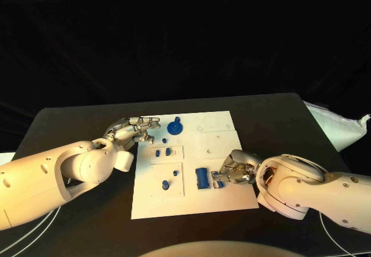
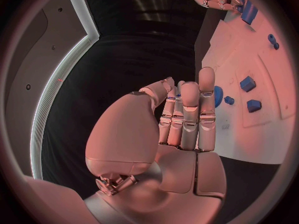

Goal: Assemble the parts on the task board

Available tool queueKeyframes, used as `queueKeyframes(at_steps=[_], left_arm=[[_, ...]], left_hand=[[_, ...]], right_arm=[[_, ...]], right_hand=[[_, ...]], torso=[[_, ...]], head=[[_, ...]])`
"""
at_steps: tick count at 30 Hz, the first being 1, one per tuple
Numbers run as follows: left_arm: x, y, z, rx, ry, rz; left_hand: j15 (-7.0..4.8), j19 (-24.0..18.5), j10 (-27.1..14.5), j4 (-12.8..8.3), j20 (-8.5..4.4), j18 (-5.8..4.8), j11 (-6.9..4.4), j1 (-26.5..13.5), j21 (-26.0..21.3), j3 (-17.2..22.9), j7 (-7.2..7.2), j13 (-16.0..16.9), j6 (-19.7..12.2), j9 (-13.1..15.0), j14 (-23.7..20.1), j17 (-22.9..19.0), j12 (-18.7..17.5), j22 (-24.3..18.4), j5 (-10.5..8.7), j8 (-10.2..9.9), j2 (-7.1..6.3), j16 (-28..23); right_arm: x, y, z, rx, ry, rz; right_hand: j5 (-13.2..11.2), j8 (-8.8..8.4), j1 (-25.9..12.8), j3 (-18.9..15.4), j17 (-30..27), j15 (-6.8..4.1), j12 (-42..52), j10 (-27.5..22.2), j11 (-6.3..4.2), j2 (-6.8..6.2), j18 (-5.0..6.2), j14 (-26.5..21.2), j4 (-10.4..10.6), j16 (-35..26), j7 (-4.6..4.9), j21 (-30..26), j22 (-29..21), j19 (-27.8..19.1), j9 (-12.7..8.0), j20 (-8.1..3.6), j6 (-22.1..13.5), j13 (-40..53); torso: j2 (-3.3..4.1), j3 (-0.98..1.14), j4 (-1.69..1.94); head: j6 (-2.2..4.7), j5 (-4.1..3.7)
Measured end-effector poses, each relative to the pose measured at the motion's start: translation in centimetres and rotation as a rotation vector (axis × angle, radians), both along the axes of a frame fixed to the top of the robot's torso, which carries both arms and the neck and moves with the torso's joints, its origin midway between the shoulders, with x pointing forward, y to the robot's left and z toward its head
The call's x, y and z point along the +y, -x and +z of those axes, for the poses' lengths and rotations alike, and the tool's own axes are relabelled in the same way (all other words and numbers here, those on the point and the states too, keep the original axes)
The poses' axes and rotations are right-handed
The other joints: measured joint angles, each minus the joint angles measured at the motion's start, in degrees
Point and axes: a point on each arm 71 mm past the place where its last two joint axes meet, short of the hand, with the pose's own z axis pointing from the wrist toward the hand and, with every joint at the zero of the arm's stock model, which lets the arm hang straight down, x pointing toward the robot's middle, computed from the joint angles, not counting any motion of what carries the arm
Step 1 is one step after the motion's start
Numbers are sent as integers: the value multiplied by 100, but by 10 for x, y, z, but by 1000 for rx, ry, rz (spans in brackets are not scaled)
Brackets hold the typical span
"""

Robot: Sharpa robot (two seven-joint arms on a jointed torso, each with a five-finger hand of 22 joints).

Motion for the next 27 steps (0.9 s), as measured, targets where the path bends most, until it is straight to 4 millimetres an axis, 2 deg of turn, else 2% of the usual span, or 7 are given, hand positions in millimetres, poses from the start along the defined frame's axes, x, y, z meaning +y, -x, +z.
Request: queueKeyframes(at_steps=[1,6,10,19,23,27], left_arm=[[0,0,0,0,0,0],[0,0,0,0,0,-1],[0,0,0,1,0,-1],[0,0,0,2,0,-2],[0,0,0,2,0,-3],[0,0,0,3,0,-3]], left_hand=[[0,0,0,0,0,0,0,0,0,0,0,0,0,0,0,0,0,0,0,0,0,0],[0,0,0,0,0,0,0,0,-28,0,0,0,0,0,0,-15,0,0,0,0,0,0],[0,0,0,0,0,0,0,0,-28,0,0,0,0,0,0,-15,0,0,0,0,0,0],[0,0,0,0,0,1,0,0,-28,0,0,0,0,0,0,-14,0,-5,0,0,0,0],[0,0,0,0,0,0,0,0,-28,0,0,0,0,0,0,-14,0,-5,0,0,0,0],[0,0,0,0,0,0,0,0,-27,0,0,0,0,0,0,-14,0,-4,0,0,0,0]], right_arm=[[0,0,0,-1,2,2],[0,-1,0,-7,14,11],[0,-1,0,-11,25,21],[2,-1,-1,-17,45,44],[2,-1,-1,-20,52,51],[2,-1,0,-23,57,56]], right_hand=[[0,0,0,-17,0,0,0,1,-1,0,0,0,17,0,10,0,0,0,4,0,24,0],[0,1,-147,-105,0,0,7,66,-25,-26,0,0,105,0,-64,0,0,0,46,0,140,10],[54,83,-341,-222,-1,0,125,93,-28,-40,0,0,222,0,-117,0,-1,0,98,0,194,18],[78,89,-585,-474,-1,0,226,111,-11,-72,0,0,473,0,-114,0,-1,20,136,-21,231,171],[-83,88,-674,-613,-2,0,257,111,-11,-71,1,0,481,0,-114,0,-1,20,158,-21,231,172],[-395,88,-741,-787,-2,0,267,131,-31,-88,0,0,479,0,-114,0,-2,20,185,-20,231,252]], torso=[[0,1,0],[-1,0,3],[-1,-1,3],[-1,-2,2],[-1,-2,2],[-1,-2,1]], head=[[-1,1],[-1,1],[-4,-2],[-5,0],[-9,1],[-13,4]])
